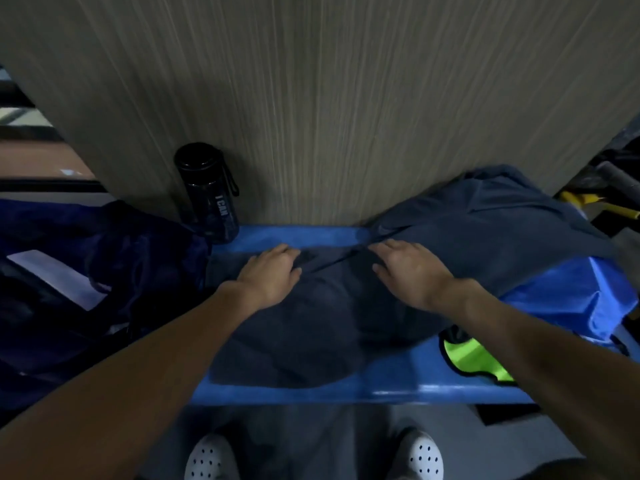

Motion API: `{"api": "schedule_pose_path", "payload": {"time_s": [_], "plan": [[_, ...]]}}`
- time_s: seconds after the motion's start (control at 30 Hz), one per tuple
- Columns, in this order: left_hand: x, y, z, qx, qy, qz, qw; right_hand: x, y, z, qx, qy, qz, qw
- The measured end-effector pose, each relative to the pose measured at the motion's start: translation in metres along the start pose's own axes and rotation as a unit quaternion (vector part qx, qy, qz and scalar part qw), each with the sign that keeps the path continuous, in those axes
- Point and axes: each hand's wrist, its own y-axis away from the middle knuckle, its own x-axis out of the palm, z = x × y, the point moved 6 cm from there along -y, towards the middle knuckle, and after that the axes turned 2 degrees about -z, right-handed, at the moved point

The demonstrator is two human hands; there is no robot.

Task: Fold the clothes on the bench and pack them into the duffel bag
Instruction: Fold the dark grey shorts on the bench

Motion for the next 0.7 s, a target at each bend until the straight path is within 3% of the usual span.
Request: {"api": "schedule_pose_path", "payload": {"time_s": [0.17,0.27,0.5,0.63,0.7], "plan": [[0.005,-0.029,0.01,-0.053,-0.047,0.014,0.997,0.006,-0.043,-0.029,-0.002,0.098,0.047,0.994],[0.002,-0.037,0.013,-0.051,-0.066,-0.021,0.996,0.006,-0.059,-0.041,0.014,0.147,0.035,0.988],[-0.011,-0.028,0.027,-0.017,0.111,-0.136,0.984,0.005,-0.068,-0.047,-0.01,0.115,0.005,0.993],[-0.021,-0.027,0.031,-0.01,0.144,-0.168,0.975,-0.011,-0.062,-0.048,-0.008,0.062,-0.105,0.993],[-0.022,-0.028,0.031,-0.023,0.131,-0.17,0.976,-0.01,-0.059,-0.049,0.007,0.041,-0.064,0.997]]}}
